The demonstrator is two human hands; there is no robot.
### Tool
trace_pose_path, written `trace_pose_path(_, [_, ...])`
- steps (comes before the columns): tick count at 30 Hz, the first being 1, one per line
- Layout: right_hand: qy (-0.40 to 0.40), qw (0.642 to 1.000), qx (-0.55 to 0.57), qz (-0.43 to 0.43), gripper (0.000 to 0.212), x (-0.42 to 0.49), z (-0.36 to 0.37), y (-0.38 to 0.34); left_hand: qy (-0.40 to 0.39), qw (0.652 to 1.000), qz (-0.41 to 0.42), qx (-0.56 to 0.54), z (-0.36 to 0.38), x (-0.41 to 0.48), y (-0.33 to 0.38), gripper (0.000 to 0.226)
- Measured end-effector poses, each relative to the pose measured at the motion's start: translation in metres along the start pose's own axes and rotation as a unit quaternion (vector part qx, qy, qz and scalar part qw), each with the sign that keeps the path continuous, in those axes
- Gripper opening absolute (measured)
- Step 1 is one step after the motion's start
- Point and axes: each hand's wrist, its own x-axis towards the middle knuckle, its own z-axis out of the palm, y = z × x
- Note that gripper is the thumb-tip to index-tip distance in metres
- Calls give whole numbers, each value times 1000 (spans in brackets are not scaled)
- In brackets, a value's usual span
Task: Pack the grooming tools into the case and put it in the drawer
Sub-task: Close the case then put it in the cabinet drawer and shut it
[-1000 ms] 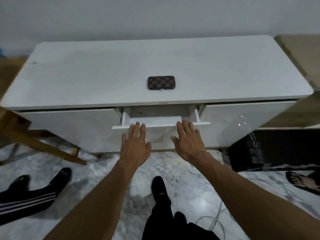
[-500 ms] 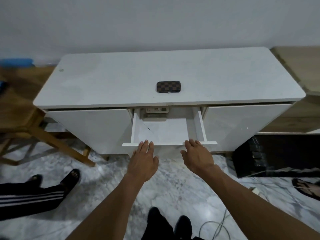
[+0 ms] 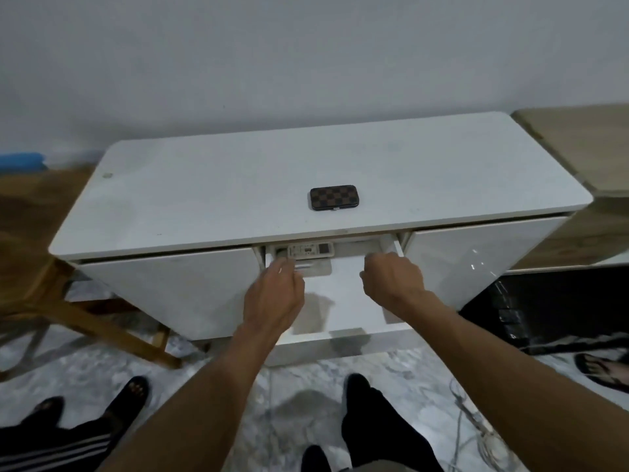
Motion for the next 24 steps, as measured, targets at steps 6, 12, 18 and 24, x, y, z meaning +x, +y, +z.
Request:
trace_pose_path(6, [33, 995, 70, -67, 34, 99, -28, -18, -49, 997, 22, 53, 2, 91, -8, 57])
trace_pose_path(12, [-25, 994, 36, -98, 60, 172, -27, -22, -102, 990, -6, 99, 31, 132, -7, 56])
trace_pose_path(18, [-96, 988, 39, -113, 65, 199, -23, -16, -69, 990, -31, 118, 56, 132, -12, 63])
trace_pose_path(24, [-88, 991, 49, -83, 56, 187, -24, -20, -85, 989, -40, 114, 54, 132, -10, 64])
